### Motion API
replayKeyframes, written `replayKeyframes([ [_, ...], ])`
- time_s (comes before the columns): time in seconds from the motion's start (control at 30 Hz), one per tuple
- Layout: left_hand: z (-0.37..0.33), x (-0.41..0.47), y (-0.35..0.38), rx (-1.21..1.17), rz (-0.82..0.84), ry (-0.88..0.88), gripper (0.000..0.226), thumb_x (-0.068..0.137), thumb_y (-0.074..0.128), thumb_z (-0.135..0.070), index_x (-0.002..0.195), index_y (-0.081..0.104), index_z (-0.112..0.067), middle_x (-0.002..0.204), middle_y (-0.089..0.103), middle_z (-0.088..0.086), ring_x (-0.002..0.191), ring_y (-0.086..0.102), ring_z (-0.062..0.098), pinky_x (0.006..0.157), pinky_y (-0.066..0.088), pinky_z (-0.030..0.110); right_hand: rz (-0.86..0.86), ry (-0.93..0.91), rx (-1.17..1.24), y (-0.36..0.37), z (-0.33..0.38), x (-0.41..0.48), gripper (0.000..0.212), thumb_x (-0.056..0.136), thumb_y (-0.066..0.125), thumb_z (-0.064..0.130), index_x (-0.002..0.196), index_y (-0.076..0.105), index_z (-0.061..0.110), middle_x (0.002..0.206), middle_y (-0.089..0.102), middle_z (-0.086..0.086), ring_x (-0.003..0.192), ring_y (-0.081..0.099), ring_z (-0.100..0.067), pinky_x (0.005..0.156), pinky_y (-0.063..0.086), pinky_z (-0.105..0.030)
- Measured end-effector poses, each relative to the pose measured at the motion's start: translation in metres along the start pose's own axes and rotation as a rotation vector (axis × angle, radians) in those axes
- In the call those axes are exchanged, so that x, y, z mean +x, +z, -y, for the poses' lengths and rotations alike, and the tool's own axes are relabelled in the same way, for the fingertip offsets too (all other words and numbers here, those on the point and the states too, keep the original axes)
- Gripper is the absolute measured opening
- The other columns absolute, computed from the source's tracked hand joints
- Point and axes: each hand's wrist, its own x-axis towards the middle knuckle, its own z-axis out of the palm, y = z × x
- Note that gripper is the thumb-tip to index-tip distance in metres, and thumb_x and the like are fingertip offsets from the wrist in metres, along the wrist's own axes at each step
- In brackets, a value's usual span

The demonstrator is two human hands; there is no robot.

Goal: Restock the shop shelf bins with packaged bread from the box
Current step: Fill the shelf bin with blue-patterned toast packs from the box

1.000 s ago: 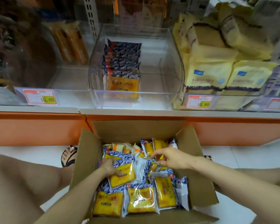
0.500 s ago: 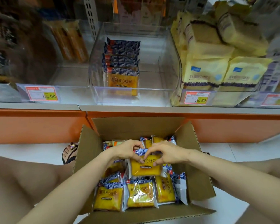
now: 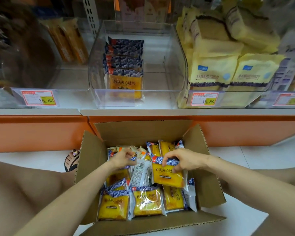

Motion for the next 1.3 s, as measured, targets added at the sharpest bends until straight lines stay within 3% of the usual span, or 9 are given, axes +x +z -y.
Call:
replayKeyframes([
  [0.07, 0.029, 0.005, -0.002, 0.233, -0.135, -0.157, 0.054, 0.079, 0.074, -0.020, 0.124, 0.046, -0.009, 0.123, 0.051, 0.009, 0.111, 0.050, 0.021, 0.095, 0.043, 0.029, -0.021, 0.029, -0.017, 0.000, -0.007, -0.002, 0.030, 0.084, 0.070, 0.015, 0.097, 0.058, 0.040, 0.137, 0.050, 0.011, 0.130, 0.042, -0.012, 0.111, 0.031, -0.041],
  [0.17, 0.058, 0.004, -0.002, 0.498, -0.091, -0.273, 0.069, 0.078, 0.075, -0.028, 0.134, 0.039, -0.012, 0.139, 0.039, 0.011, 0.127, 0.039, 0.027, 0.105, 0.037, 0.035, -0.029, 0.037, 0.005, 0.000, -0.013, -0.003, 0.033, 0.084, 0.070, 0.016, 0.093, 0.057, 0.045, 0.137, 0.051, 0.012, 0.130, 0.043, -0.010, 0.112, 0.030, -0.040],
  [0.27, 0.070, 0.007, 0.002, 0.625, -0.032, -0.265, 0.072, 0.081, 0.072, -0.029, 0.139, 0.032, -0.010, 0.145, 0.033, 0.011, 0.133, 0.030, 0.028, 0.110, 0.031, 0.034, -0.038, 0.043, 0.022, 0.000, -0.016, -0.001, 0.030, 0.084, 0.070, 0.017, 0.096, 0.059, 0.043, 0.137, 0.051, 0.012, 0.130, 0.043, -0.009, 0.113, 0.029, -0.041],
  [0.43, 0.075, 0.013, 0.007, 0.908, -0.095, -0.199, 0.055, 0.087, 0.061, -0.019, 0.134, 0.035, -0.010, 0.141, 0.037, 0.010, 0.128, 0.031, 0.026, 0.106, 0.030, 0.031, -0.032, 0.040, 0.032, 0.000, -0.018, 0.002, 0.030, 0.084, 0.070, 0.019, 0.099, 0.059, 0.042, 0.136, 0.051, 0.014, 0.129, 0.042, -0.007, 0.113, 0.029, -0.042],
  [0.63, 0.072, 0.016, 0.005, 1.118, -0.077, -0.151, 0.033, 0.089, 0.059, -0.027, 0.120, 0.056, -0.018, 0.132, 0.046, 0.004, 0.123, 0.034, 0.023, 0.104, 0.025, 0.033, -0.054, 0.046, 0.028, -0.002, -0.021, 0.003, 0.030, 0.084, 0.070, 0.018, 0.101, 0.061, 0.041, 0.132, 0.053, 0.017, 0.127, 0.044, -0.005, 0.111, 0.033, -0.039],
  [0.93, 0.049, 0.007, -0.012, 0.766, -0.065, -0.133, 0.048, 0.086, 0.064, -0.028, 0.130, 0.048, -0.021, 0.118, 0.061, 0.003, 0.107, 0.057, 0.021, 0.088, 0.046, 0.030, -0.109, 0.027, -0.001, -0.009, -0.011, 0.009, 0.035, 0.082, 0.072, 0.019, 0.092, 0.057, 0.049, 0.128, 0.056, 0.015, 0.123, 0.048, -0.007, 0.108, 0.036, -0.039],
  [1.07, 0.029, -0.003, -0.024, 0.655, -0.105, -0.072, 0.061, 0.080, 0.070, -0.033, 0.135, 0.046, -0.018, 0.128, 0.057, 0.004, 0.116, 0.054, 0.024, 0.092, 0.044, 0.031, -0.125, 0.007, -0.011, -0.013, 0.001, 0.009, 0.035, 0.083, 0.071, 0.018, 0.092, 0.057, 0.048, 0.131, 0.054, 0.013, 0.125, 0.047, -0.010, 0.107, 0.035, -0.037],
  [1.2, 0.008, -0.015, -0.034, 0.576, -0.128, 0.053, 0.039, 0.078, 0.070, -0.027, 0.114, 0.058, -0.019, 0.111, 0.063, 0.000, 0.095, 0.057, 0.017, 0.081, 0.045, 0.028, -0.164, -0.016, -0.039, -0.018, 0.011, 0.006, 0.034, 0.083, 0.071, 0.019, 0.092, 0.057, 0.048, 0.137, 0.051, 0.010, 0.129, 0.044, -0.013, 0.108, 0.034, -0.034],
  [1.3, -0.014, -0.032, -0.039, 0.496, -0.141, 0.136, 0.036, 0.079, 0.070, -0.023, 0.113, 0.057, -0.021, 0.101, 0.060, -0.006, 0.089, 0.056, 0.013, 0.077, 0.045, 0.025, -0.199, -0.041, -0.039, -0.025, 0.021, 0.001, 0.034, 0.083, 0.072, 0.018, 0.093, 0.057, 0.046, 0.132, 0.055, 0.010, 0.125, 0.047, -0.012, 0.103, 0.037, -0.032],
])
